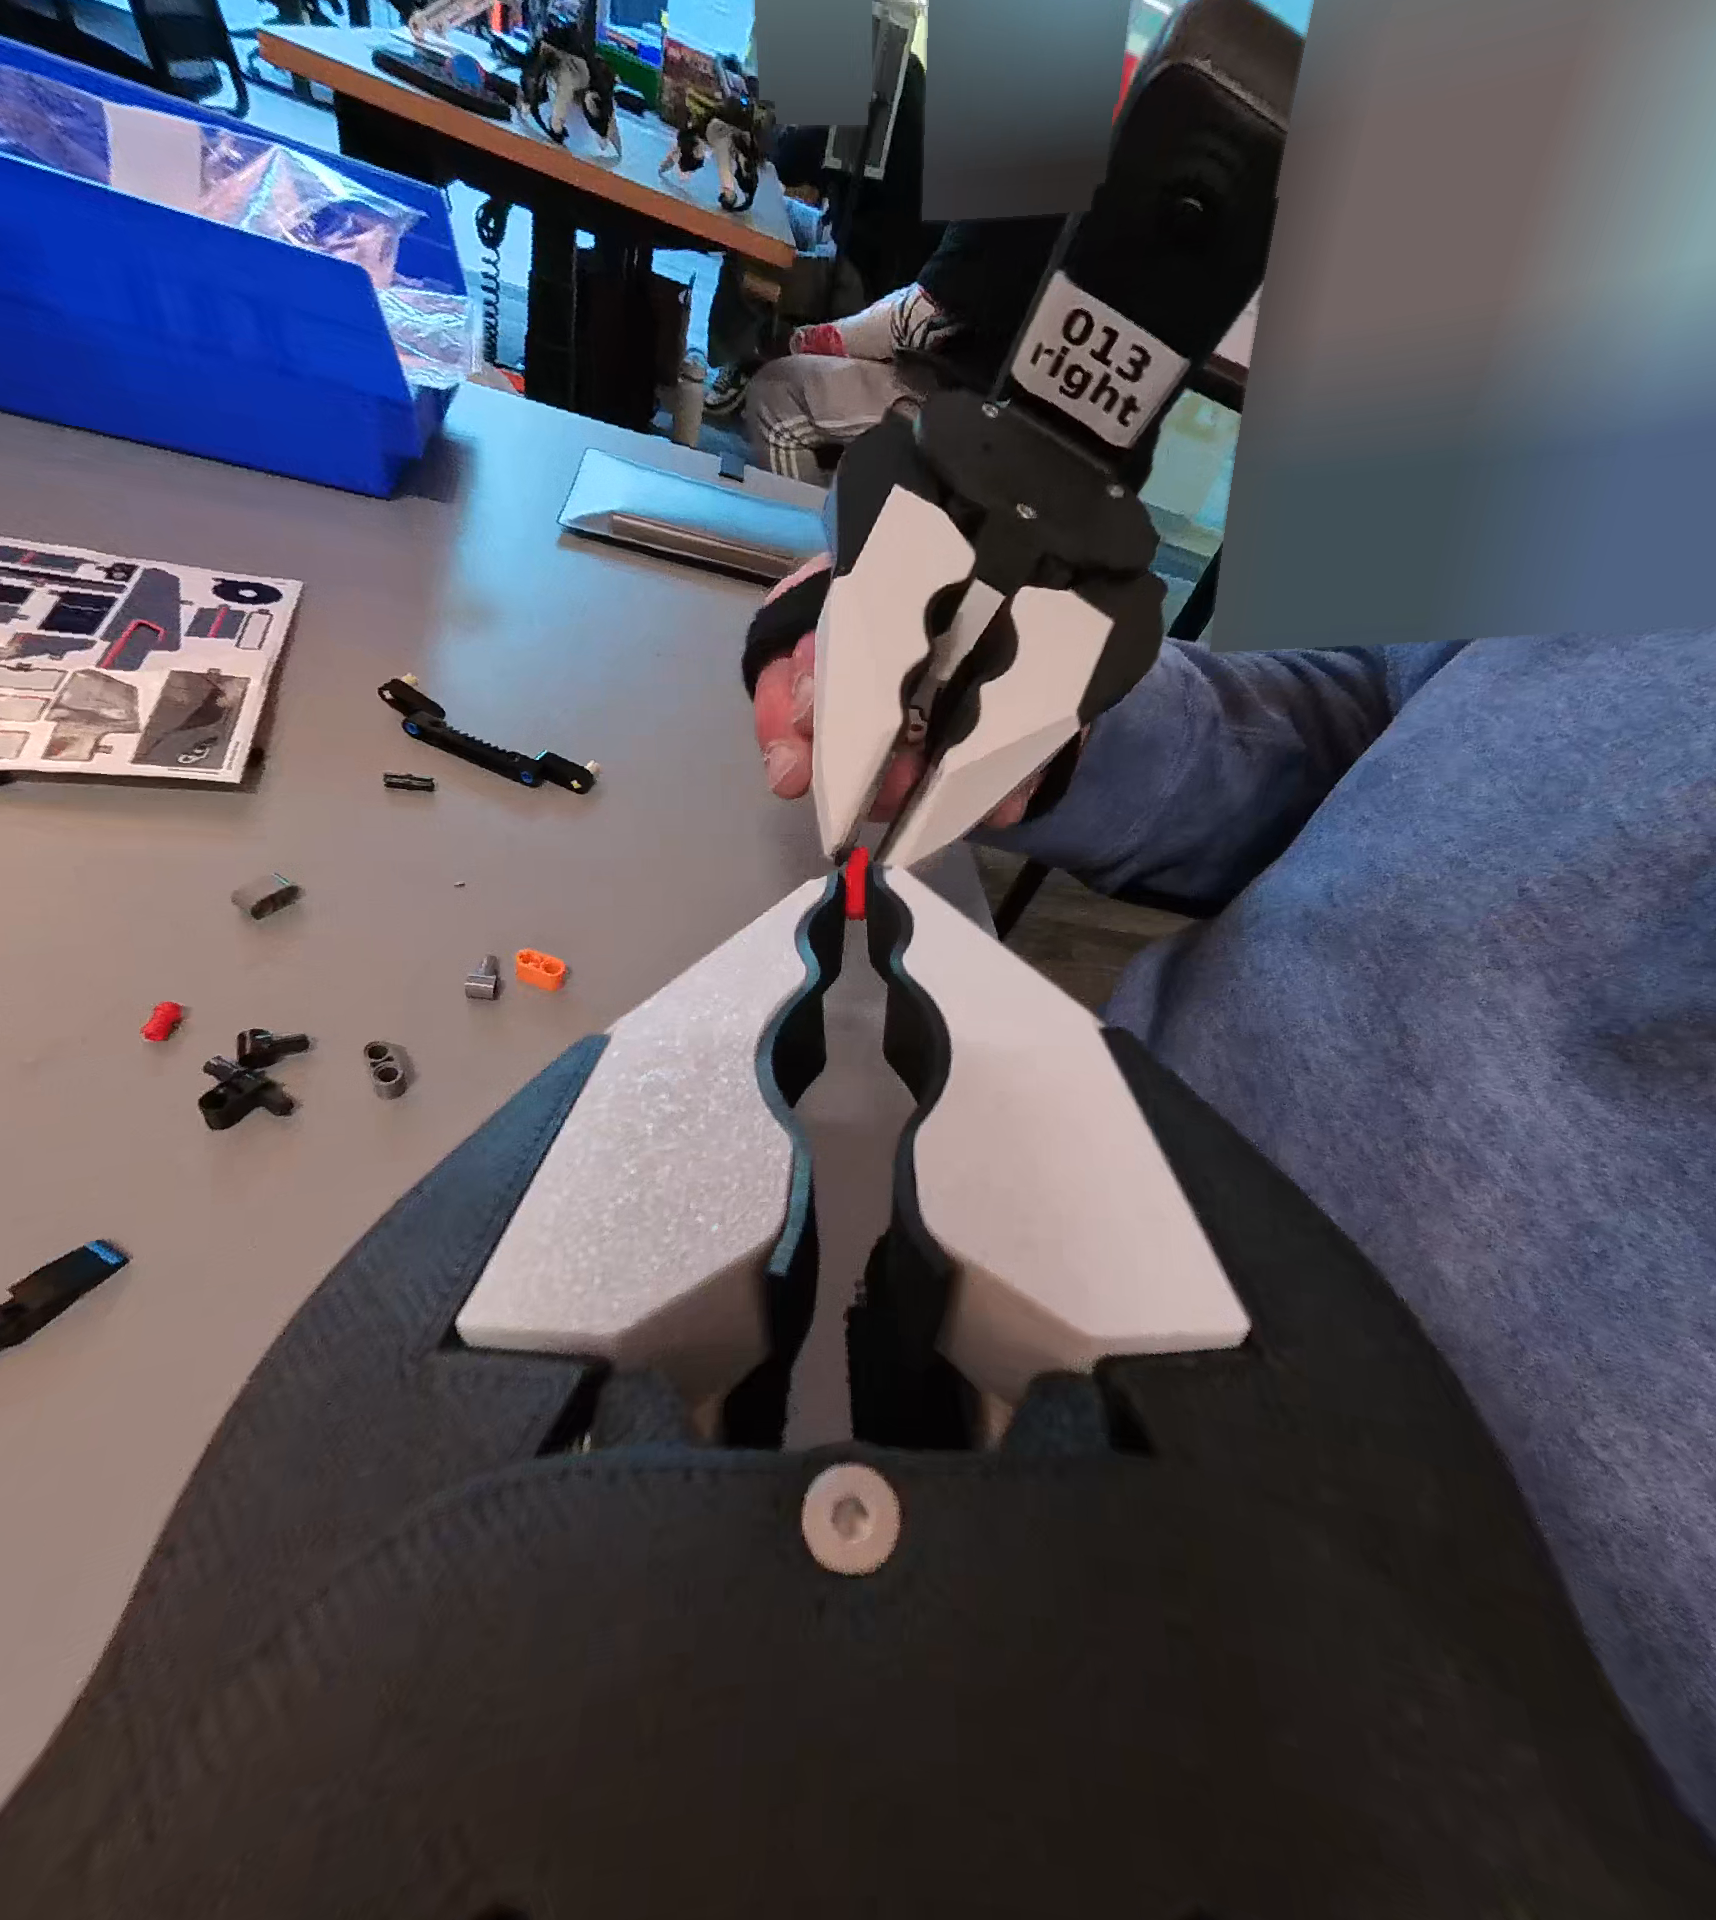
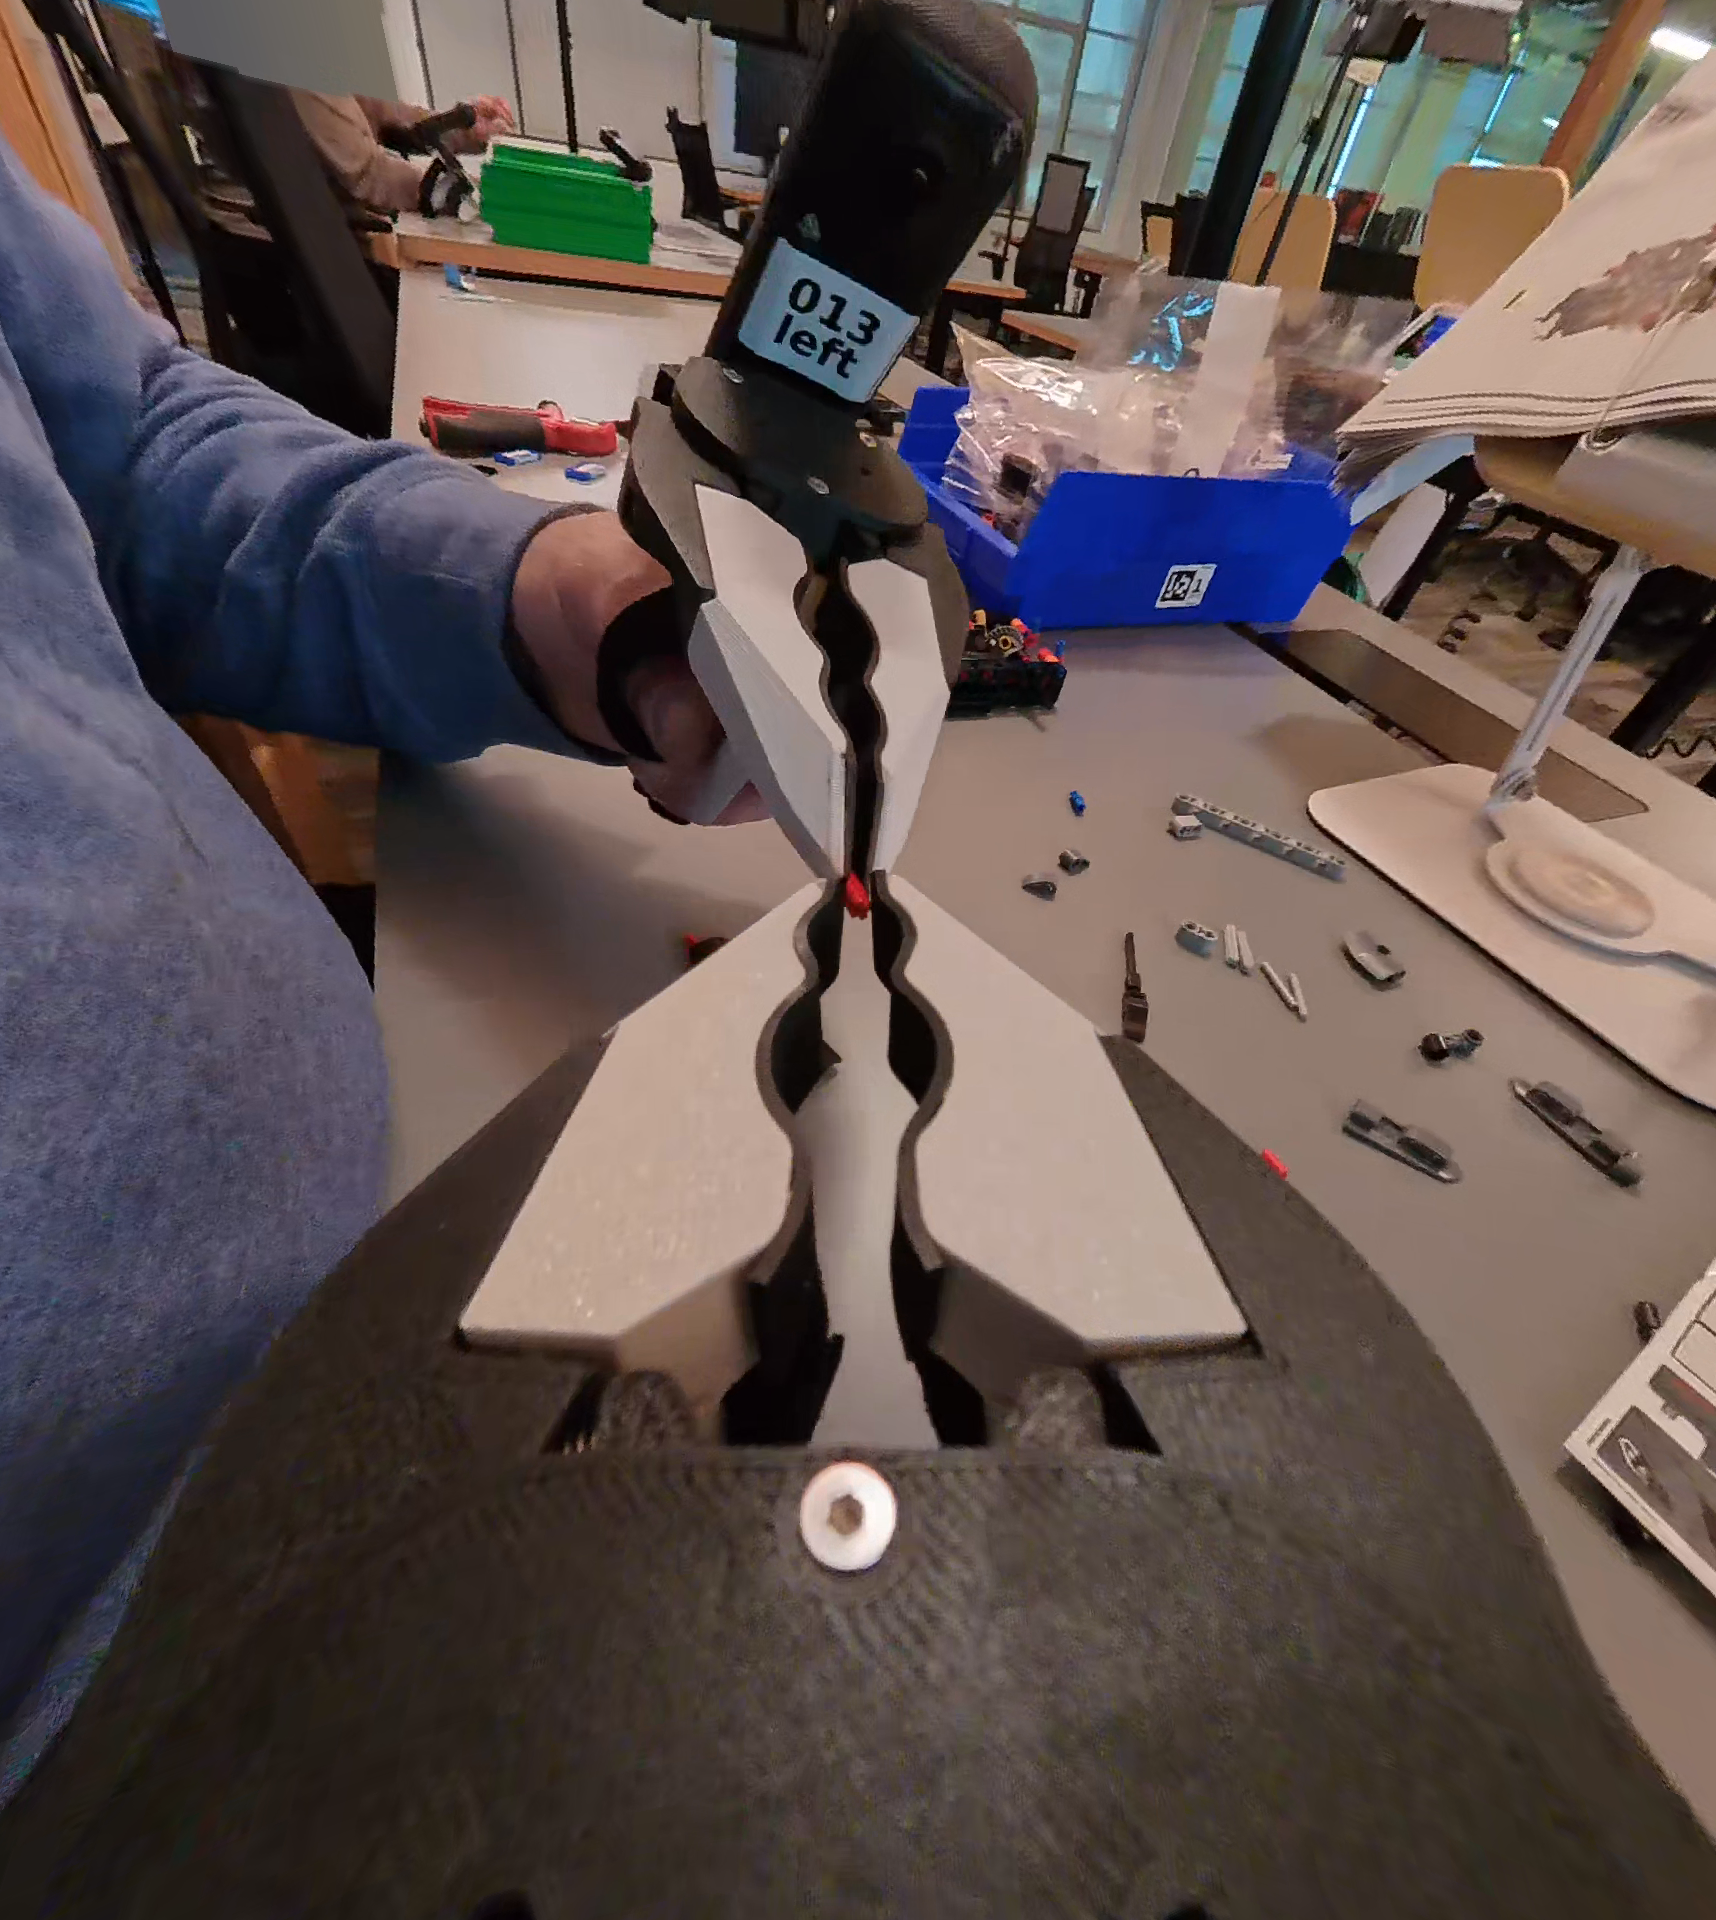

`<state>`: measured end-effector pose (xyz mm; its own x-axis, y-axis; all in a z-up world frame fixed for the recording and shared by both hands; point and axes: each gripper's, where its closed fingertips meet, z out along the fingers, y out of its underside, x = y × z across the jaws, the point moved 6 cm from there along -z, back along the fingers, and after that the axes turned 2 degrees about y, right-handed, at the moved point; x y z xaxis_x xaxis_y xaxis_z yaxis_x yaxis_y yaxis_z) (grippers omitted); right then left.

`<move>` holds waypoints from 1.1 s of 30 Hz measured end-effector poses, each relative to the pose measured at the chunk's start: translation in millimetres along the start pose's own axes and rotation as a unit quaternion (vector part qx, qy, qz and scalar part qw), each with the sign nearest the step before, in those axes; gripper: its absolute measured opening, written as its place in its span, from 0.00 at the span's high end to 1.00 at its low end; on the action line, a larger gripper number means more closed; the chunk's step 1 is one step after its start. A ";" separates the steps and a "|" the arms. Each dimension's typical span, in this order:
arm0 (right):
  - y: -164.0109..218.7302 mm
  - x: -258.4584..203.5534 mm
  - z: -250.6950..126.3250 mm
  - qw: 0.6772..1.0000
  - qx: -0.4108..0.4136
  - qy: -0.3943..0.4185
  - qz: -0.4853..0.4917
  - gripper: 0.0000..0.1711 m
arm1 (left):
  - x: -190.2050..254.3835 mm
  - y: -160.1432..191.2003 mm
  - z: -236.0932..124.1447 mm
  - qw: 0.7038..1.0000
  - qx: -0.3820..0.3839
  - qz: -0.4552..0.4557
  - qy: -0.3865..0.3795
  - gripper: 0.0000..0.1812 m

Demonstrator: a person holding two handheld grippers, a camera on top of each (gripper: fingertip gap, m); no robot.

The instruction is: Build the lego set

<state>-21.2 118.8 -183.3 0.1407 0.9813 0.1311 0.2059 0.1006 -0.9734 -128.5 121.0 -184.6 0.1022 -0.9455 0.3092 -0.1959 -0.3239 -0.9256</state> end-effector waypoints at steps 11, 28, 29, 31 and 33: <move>-3.9 -7.6 -1.8 0.999 -0.001 -0.018 -0.029 0.98 | 1.1 2.0 0.1 0.994 0.020 -0.081 0.075 0.99; 2.3 -2.2 -3.9 1.000 -0.027 -0.010 -0.007 0.99 | -1.9 2.4 -10.7 0.997 -0.001 -0.077 0.027 0.90; 5.0 -0.4 -5.0 0.999 -0.031 -0.009 -0.002 0.99 | -0.4 4.0 -14.7 0.998 -0.024 -0.065 0.004 0.87; 8.8 1.7 -4.8 0.999 -0.036 -0.013 0.011 0.99 | -0.1 14.3 -22.3 0.992 -0.103 -0.008 -0.078 0.85; 14.5 2.5 -2.3 0.999 -0.046 -0.017 0.017 0.99 | -3.4 34.2 -26.5 0.967 -0.201 0.040 -0.154 0.83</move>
<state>-15.6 122.3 -196.7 0.1173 0.9889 0.0909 0.2893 0.0535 -0.9557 -161.4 112.2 -211.5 0.3454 -0.9327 0.1035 -0.5720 -0.2967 -0.7648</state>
